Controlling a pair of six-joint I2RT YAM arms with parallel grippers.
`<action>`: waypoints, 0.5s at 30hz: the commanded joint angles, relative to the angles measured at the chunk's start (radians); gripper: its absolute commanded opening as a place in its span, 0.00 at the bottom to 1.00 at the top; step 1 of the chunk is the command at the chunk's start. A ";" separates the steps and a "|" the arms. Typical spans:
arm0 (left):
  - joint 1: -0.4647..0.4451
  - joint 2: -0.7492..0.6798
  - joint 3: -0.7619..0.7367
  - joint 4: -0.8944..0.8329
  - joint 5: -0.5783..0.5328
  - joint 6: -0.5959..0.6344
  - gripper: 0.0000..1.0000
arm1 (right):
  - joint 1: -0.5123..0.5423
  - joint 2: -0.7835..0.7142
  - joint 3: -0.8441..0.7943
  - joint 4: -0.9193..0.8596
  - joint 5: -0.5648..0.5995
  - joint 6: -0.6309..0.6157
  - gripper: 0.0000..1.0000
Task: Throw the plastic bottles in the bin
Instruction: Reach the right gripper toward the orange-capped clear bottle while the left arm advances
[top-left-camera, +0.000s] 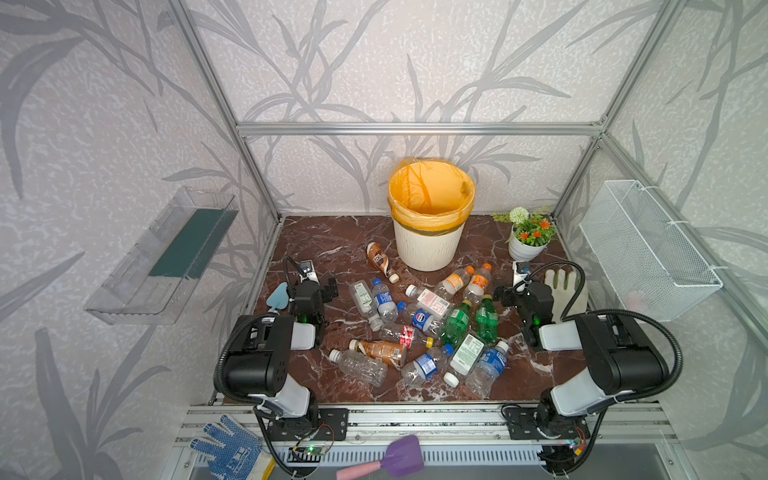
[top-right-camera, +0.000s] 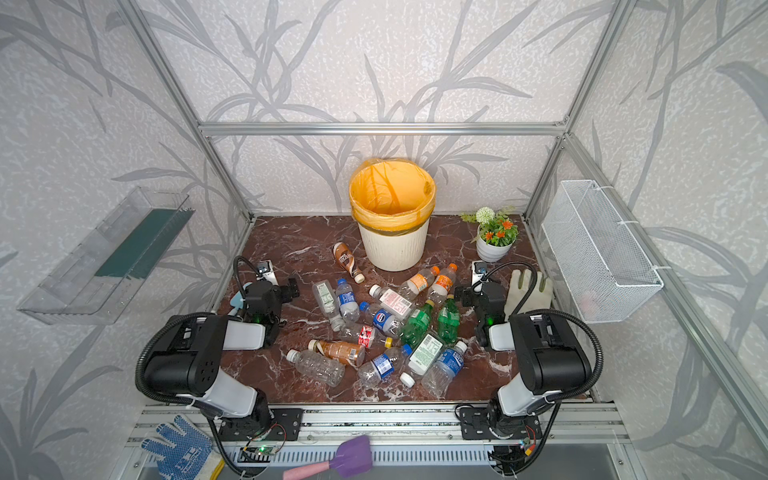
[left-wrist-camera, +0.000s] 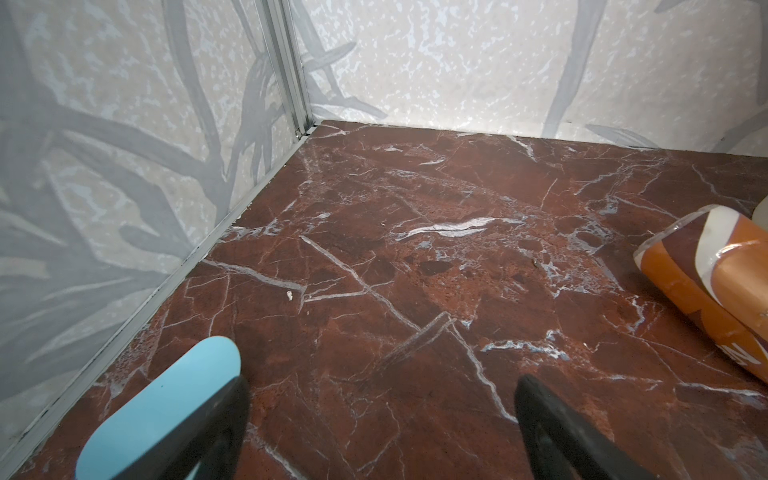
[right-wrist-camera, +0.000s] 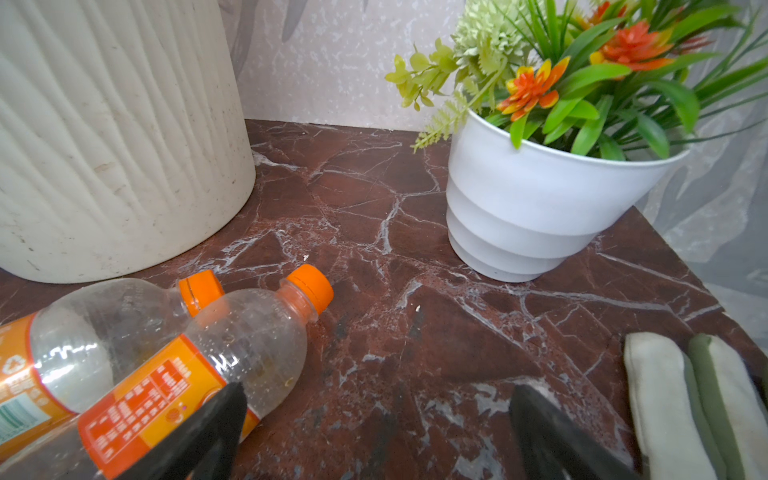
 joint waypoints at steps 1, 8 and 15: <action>-0.001 0.003 0.004 0.017 0.000 0.011 0.99 | 0.005 0.003 0.015 0.006 0.000 -0.001 0.99; -0.001 0.004 0.004 0.016 0.000 0.011 0.99 | 0.005 0.003 0.015 0.005 0.002 -0.002 0.99; 0.000 0.001 0.002 0.020 -0.008 0.008 0.99 | 0.005 0.001 0.015 0.004 0.006 0.001 0.98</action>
